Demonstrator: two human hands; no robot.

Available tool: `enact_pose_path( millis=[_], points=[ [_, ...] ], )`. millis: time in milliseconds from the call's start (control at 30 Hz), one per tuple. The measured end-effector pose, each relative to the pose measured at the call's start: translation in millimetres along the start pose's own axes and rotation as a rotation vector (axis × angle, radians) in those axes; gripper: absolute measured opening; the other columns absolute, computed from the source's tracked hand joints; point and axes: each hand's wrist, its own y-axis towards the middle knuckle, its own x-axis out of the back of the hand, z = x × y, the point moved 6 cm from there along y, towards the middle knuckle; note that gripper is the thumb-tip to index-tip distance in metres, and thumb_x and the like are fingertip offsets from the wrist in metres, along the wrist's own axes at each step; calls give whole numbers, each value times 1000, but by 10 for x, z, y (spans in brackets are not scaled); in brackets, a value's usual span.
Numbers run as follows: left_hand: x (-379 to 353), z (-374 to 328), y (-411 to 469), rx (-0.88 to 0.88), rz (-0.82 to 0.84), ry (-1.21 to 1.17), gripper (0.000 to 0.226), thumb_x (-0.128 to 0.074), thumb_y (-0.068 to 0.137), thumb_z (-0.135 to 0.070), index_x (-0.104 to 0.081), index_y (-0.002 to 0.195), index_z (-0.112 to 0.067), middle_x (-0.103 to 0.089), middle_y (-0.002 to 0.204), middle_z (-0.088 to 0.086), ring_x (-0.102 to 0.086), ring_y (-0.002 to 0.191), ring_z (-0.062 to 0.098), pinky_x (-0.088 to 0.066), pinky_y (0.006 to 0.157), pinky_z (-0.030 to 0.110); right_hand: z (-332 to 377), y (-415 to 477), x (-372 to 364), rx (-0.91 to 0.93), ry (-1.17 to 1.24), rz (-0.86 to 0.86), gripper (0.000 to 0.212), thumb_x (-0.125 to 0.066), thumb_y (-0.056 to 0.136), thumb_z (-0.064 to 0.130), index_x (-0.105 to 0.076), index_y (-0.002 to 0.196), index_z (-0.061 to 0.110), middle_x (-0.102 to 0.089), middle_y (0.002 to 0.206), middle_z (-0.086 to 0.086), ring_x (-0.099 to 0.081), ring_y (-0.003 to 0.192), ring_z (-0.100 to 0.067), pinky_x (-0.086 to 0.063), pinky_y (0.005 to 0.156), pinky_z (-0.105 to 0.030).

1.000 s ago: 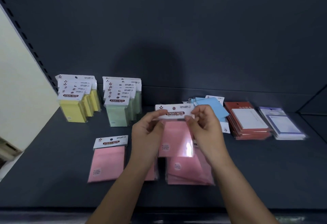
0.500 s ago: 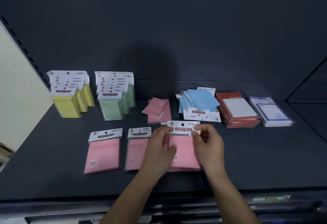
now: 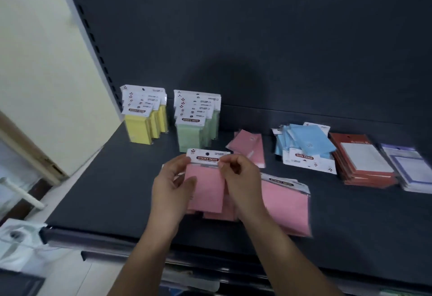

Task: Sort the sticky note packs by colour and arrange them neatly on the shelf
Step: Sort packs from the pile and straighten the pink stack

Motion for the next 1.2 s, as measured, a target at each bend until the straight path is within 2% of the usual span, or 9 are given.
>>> enact_pose_path(
  millis=[67, 200, 300, 533, 667, 767, 867, 1067, 1200],
  points=[
    [268, 103, 57, 17, -93, 69, 42, -55, 85, 8, -60, 111, -24, -61, 119, 4, -59, 92, 16, -51, 84, 42, -14, 7, -291, -14, -80, 115, 16, -62, 86, 8, -68, 84, 22, -67, 89, 3, -61, 83, -8, -47, 78, -16],
    [528, 282, 137, 26, -158, 148, 38, -55, 84, 7, -61, 104, -25, -62, 112, 11, -57, 81, 18, -50, 75, 36, 1, -8, -651, 91, -355, 231, 28, -63, 84, 5, -65, 112, 8, -57, 103, -2, -54, 89, -10, -43, 87, -17],
    [549, 348, 179, -1, -157, 249, 38, -56, 85, 4, -56, 118, -14, -60, 116, 8, -60, 96, 22, -50, 90, 40, 25, -33, -779, 196, -540, 261, 33, -58, 86, 4, -60, 118, 8, -52, 116, -7, -52, 104, -16, -33, 94, -15],
    [446, 247, 232, -207, -150, 630, 39, -51, 81, 11, -58, 117, -1, -47, 132, 10, -39, 125, 26, -26, 100, 18, 51, -48, -759, 304, -727, 300, 40, -55, 88, 7, -51, 127, 11, -32, 143, -4, -27, 135, -17, -15, 108, -17],
    [77, 10, 175, -368, -87, 664, 31, -56, 79, 0, -63, 109, -4, -59, 118, 10, -51, 110, 26, -30, 93, 19, 84, -2, -389, 317, -790, 239, 34, -60, 83, 9, -59, 117, 11, -47, 130, -5, -42, 122, -20, -30, 104, -24],
    [-477, -117, 72, -401, 199, 561, 35, -51, 76, -13, -65, 109, -12, -66, 107, 0, -56, 99, 14, -32, 83, 11, 88, -15, 116, 288, -842, 121, 25, -61, 80, 9, -66, 103, 14, -59, 110, -4, -53, 101, -24, -40, 90, -32],
    [-938, -77, -83, -456, 395, 625, 34, -50, 80, -18, -62, 112, -17, -66, 108, 1, -56, 100, 17, -41, 89, 24, -11, -100, 675, 174, -890, -10, 24, -64, 79, 9, -67, 101, 15, -61, 108, -2, -52, 102, -24, -41, 90, -34],
    [-1198, 43, -85, -553, 331, 844, 34, -39, 68, -30, -68, 77, -14, -65, 78, 0, -60, 70, 23, -53, 66, 31, -244, -216, 1202, 54, -693, -123, 16, -63, 80, 0, -67, 92, 11, -57, 97, 0, -58, 93, -19, -36, 82, -15],
    [-1179, 101, -50, -488, 344, 802, 31, -41, 72, -27, -68, 71, -11, -62, 74, 2, -55, 74, 25, -51, 69, 37, -247, -222, 1156, 67, -590, -69, 20, -61, 83, 1, -66, 98, 12, -55, 105, 4, -58, 98, -12, -42, 93, -19]
  ],
)
